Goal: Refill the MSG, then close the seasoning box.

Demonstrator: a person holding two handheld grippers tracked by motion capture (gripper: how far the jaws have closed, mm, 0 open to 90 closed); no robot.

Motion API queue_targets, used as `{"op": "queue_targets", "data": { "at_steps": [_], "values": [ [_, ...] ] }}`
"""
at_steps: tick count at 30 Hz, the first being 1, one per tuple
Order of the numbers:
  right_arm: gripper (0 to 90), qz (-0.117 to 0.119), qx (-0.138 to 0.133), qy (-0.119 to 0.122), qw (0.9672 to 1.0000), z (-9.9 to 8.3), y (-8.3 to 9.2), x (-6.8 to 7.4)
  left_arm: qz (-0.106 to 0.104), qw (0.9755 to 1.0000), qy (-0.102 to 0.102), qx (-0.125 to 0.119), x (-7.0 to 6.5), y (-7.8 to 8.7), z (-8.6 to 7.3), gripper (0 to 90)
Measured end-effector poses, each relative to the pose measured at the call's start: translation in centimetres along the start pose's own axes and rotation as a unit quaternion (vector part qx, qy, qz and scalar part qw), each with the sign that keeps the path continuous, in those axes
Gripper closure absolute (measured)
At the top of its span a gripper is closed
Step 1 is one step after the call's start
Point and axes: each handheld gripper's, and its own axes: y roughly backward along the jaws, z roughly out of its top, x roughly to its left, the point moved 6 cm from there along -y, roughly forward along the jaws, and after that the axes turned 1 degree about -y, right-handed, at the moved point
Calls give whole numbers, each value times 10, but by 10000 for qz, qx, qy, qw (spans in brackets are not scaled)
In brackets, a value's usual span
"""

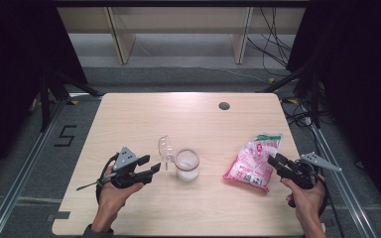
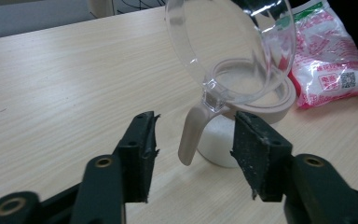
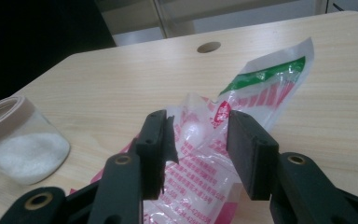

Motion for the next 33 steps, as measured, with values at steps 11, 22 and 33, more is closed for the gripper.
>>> {"op": "queue_targets", "data": {
  "at_steps": [11,22,33],
  "values": [
    [571,75,-55,437,9990,-2,9,18,141,9992,-352,-117,4,-5,7,853],
    [557,205,-10,632,9978,-9,12,31,81,9987,-479,-158,0,-7,15,893],
    [541,317,82,690,9971,-15,16,37,27,9982,-553,-217,-7,-12,23,893]
  ]
}}
